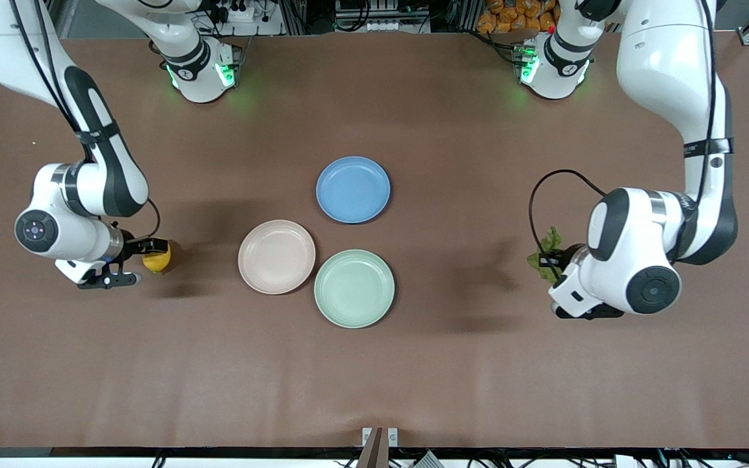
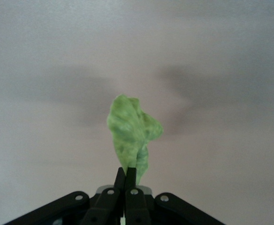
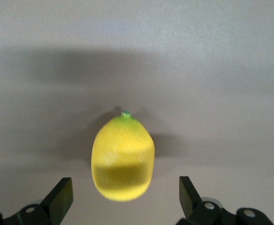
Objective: Pick lemon and lettuce from plates
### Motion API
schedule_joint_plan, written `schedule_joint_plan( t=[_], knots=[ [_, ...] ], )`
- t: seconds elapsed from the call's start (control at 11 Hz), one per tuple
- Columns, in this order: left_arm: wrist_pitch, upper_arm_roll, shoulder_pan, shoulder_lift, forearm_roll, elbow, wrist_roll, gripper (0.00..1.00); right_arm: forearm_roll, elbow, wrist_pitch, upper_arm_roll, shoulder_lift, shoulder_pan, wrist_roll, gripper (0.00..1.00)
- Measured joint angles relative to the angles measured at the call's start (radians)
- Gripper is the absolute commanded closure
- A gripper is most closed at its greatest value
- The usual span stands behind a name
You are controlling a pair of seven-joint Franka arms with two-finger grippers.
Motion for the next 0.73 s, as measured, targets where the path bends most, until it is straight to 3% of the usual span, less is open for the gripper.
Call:
schedule_joint_plan(
  t=[0.36,0.45,0.55,0.73],
  knots=[
    [0.0,0.0,0.035,0.01,0.001,-0.02,0.048,1.0,0.0,-0.144,0.056,0.003,-0.134,0.001,0.0,0.0],
    [0.0,-0.001,0.035,0.014,0.001,-0.02,0.049,0.63,0.0,-0.176,0.06,0.005,-0.168,0.002,0.0,0.0],
    [0.0,-0.002,0.035,0.016,0.001,-0.02,0.049,0.01,0.0,-0.204,0.06,0.008,-0.202,0.004,0.001,0.0],
    [0.0,-0.004,0.034,0.018,0.002,-0.021,0.059,0.0,0.0,-0.258,0.06,0.01,-0.27,0.013,0.001,0.0]
  ],
)
